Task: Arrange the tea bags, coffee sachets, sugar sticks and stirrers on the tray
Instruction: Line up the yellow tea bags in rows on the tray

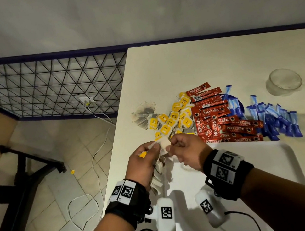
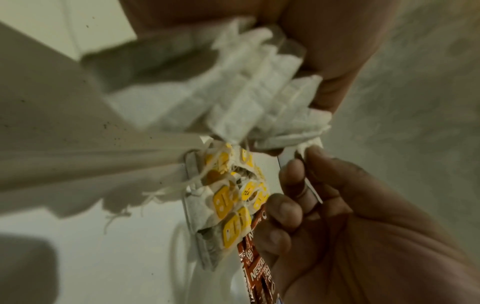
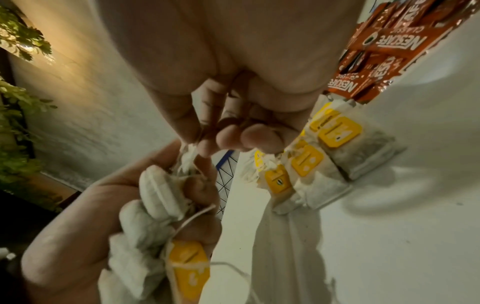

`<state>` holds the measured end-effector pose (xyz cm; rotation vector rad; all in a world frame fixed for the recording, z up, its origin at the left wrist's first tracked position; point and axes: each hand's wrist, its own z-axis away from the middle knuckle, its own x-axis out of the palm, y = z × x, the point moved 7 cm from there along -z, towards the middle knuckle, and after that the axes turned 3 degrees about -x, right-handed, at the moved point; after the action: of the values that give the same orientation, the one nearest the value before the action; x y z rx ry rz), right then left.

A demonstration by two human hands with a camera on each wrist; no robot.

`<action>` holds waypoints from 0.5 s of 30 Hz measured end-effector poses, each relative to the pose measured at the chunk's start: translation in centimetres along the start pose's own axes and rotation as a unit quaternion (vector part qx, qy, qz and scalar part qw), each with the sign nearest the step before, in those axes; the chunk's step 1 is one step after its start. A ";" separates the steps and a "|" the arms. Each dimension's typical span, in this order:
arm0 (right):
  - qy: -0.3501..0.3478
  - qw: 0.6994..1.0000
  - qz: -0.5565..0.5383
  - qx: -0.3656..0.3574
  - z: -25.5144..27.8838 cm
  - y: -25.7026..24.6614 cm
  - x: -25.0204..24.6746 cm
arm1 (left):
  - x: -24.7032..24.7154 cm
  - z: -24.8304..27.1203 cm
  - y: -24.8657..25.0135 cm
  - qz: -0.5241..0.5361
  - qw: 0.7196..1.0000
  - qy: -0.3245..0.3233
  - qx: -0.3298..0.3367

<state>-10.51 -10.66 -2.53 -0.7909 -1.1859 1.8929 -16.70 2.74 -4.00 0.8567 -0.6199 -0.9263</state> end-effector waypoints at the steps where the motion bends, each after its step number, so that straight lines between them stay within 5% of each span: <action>1: 0.011 1.000 0.001 -0.005 0.0 -0.1 -0.3 | -0.5 0.1 0.0 0.006 1.000 0.012 0.002; 8: 0.026 0.975 0.212 -0.070 0.1 -1.8 -2.1 | -2.2 0.9 2.0 -0.149 0.982 0.047 0.108; 12: 0.033 0.964 0.252 -0.079 0.0 -3.2 -1.5 | 0.6 2.0 3.4 -0.378 0.877 -0.017 0.297; 15: 0.009 0.972 0.223 -0.076 0.1 -3.7 -0.3 | 0.8 2.2 3.8 -0.385 0.860 0.016 0.334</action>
<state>-9.40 -9.83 0.95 -1.2402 -1.2256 2.1599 -16.41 2.49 0.52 1.8261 -0.5736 -1.4369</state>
